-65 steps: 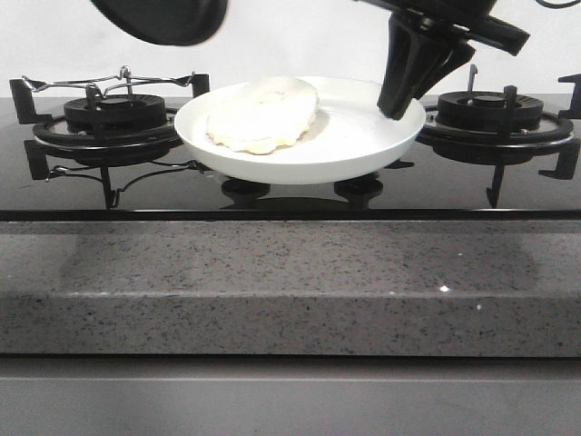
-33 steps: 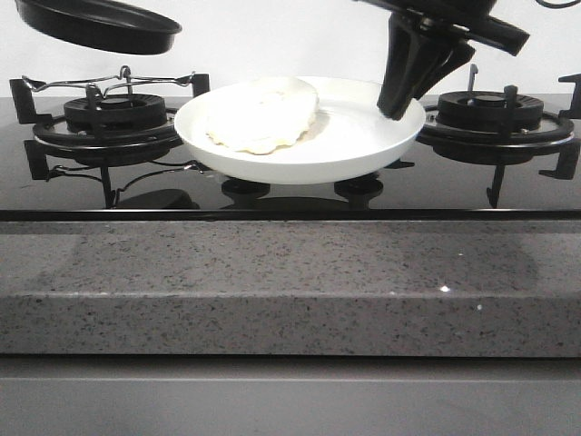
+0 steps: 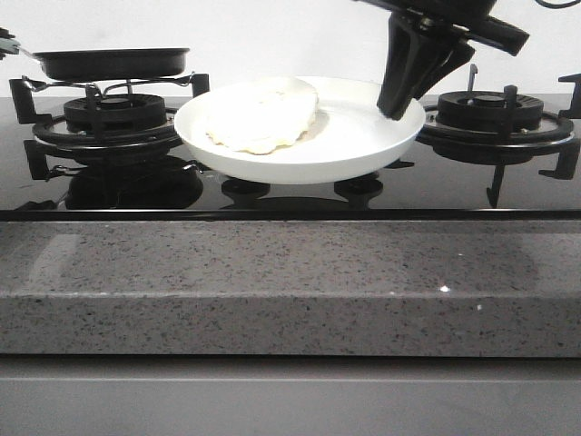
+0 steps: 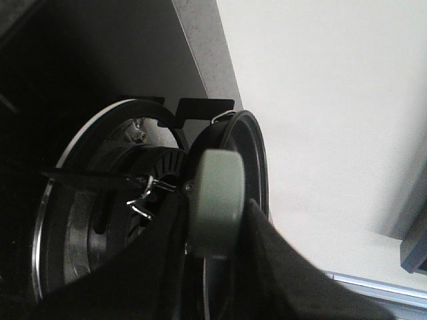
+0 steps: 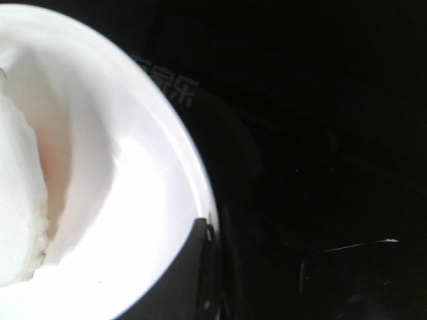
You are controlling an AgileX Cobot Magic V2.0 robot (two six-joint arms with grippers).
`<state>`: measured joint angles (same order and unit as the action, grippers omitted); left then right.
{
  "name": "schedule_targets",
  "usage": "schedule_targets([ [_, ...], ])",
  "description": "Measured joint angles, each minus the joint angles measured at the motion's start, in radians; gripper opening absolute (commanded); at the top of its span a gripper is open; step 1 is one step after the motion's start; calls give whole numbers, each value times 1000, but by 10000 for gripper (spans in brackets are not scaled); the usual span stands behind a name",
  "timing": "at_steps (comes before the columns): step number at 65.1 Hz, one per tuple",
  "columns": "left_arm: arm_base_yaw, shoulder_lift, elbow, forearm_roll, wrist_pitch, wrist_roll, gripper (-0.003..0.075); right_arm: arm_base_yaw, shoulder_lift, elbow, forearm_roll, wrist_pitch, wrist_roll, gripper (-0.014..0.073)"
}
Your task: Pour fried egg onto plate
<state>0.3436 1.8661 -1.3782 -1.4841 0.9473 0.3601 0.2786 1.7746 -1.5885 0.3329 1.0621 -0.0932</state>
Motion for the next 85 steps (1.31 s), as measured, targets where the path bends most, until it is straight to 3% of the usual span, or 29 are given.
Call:
schedule_targets([
  [6,0,0,-2,7,4,0,163,0,0,0,0,0,0,-69],
  [15,0,0,-2,19,16,0,412,0,0,0,0,0,0,-69],
  [21,0,0,-2,19,21,0,511,0,0,0,0,0,0,-69],
  [38,16,0,-2,23,32,0,524,0,0,0,0,0,0,-69],
  [60,142,-13,-2,26,126,0,523,0,0,0,0,0,0,-69],
  [85,145,-225,-2,47,132,105,522,0,0,0,0,0,0,-69],
])
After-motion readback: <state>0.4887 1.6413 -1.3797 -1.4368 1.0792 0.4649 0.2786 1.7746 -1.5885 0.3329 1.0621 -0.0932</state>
